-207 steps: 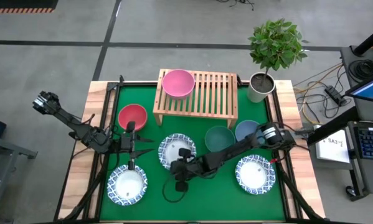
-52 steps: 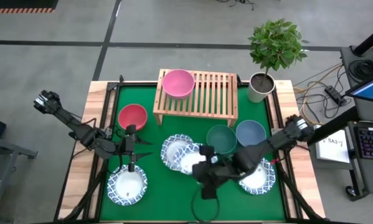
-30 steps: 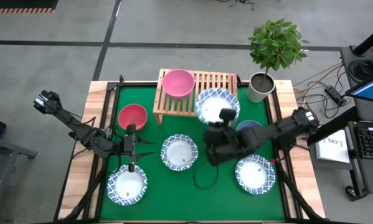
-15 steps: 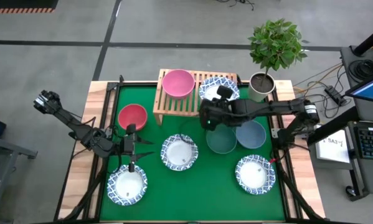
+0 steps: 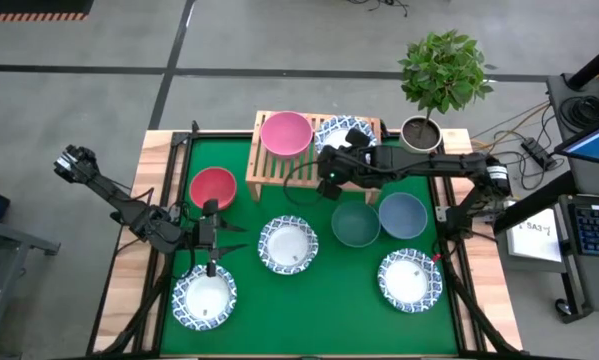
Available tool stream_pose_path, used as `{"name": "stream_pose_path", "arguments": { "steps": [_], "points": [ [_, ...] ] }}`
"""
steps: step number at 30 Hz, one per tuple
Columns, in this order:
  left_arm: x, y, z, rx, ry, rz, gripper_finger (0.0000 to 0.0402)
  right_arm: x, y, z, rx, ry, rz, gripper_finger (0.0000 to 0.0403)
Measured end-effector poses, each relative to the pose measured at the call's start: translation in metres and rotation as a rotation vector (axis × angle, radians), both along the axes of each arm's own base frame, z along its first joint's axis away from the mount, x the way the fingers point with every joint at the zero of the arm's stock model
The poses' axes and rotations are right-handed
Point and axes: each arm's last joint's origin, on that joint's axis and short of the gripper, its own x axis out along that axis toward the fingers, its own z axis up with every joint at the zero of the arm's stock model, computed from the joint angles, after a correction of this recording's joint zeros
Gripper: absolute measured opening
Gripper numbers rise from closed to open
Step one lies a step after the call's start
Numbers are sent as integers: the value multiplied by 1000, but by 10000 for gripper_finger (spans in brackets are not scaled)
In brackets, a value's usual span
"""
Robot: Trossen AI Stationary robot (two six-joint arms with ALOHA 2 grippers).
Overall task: Place and stack bowls onto a shelf
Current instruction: Put the white bowl on the shelf, then stack the orange bowl on top of the pink bowl on the shelf
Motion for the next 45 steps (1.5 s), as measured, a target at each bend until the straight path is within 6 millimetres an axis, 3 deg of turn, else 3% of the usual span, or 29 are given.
{"name": "stream_pose_path", "arguments": {
  "steps": [5, 10, 16, 21, 25, 29, 34, 40, 45],
  "points": [
    [0, 0, 0, -3, -1, 1, 146, -2, 1, 2, 36, -33, -24, 125],
    [0, 0, 0, -4, -1, 1, 146, -13, 20, 22, 45, -115, 13, 143],
    [0, 2, 0, -50, -17, 69, 146, -32, 71, 26, 51, -159, 181, 135],
    [-1, 7, 1, -130, -76, 277, 145, -56, 120, 7, 71, -252, 364, 123],
    [0, 13, -4, -293, -79, 353, 141, -84, 154, -12, 87, -296, 523, 118],
    [-1, 23, -17, -408, 61, 416, 137, -113, 173, -21, 117, -332, 631, 116],
    [-1, 48, -19, -490, 369, 612, 137, -135, 177, -23, 149, -421, 694, 118],
    [5, 83, -24, -494, 784, 776, 137, -143, 172, -28, 131, -454, 718, 114],
    [14, 104, -34, -439, 982, 715, 137, -144, 171, -33, 132, -443, 717, 116]
  ]
}}
